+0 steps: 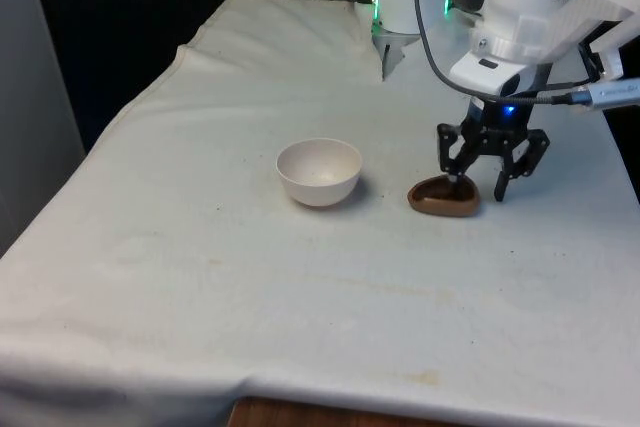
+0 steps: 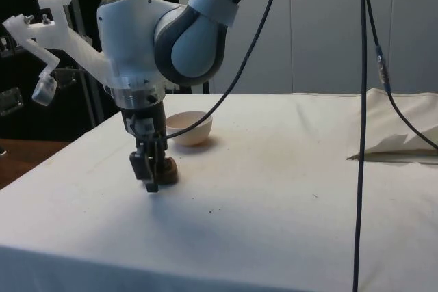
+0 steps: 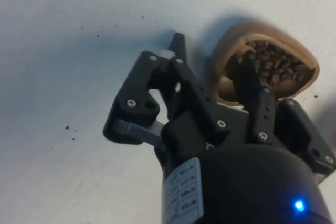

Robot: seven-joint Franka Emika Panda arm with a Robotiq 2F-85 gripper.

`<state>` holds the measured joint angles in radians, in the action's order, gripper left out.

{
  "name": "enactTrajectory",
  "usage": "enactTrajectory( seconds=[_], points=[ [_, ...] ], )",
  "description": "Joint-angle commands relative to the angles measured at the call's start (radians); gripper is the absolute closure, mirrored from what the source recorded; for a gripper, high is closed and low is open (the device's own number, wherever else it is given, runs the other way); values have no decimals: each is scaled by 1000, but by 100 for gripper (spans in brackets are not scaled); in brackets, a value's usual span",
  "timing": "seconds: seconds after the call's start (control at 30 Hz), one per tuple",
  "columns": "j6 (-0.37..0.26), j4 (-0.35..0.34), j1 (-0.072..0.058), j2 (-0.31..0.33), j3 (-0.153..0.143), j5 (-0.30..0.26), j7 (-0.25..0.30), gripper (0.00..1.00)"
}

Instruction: Pour the coffee beans from the cup into the bowl.

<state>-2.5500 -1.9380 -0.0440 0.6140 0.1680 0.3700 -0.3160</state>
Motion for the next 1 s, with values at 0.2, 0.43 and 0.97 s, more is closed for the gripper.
enactTrajectory(
  seconds=[0.2,0.43,0.97],
  points=[
    [-3,0,-1,-1,-2,2,-1,75],
    [-1,-1,-1,-4,-1,1,0,100],
    [1,-1,0,-6,0,0,1,100]
  ],
)
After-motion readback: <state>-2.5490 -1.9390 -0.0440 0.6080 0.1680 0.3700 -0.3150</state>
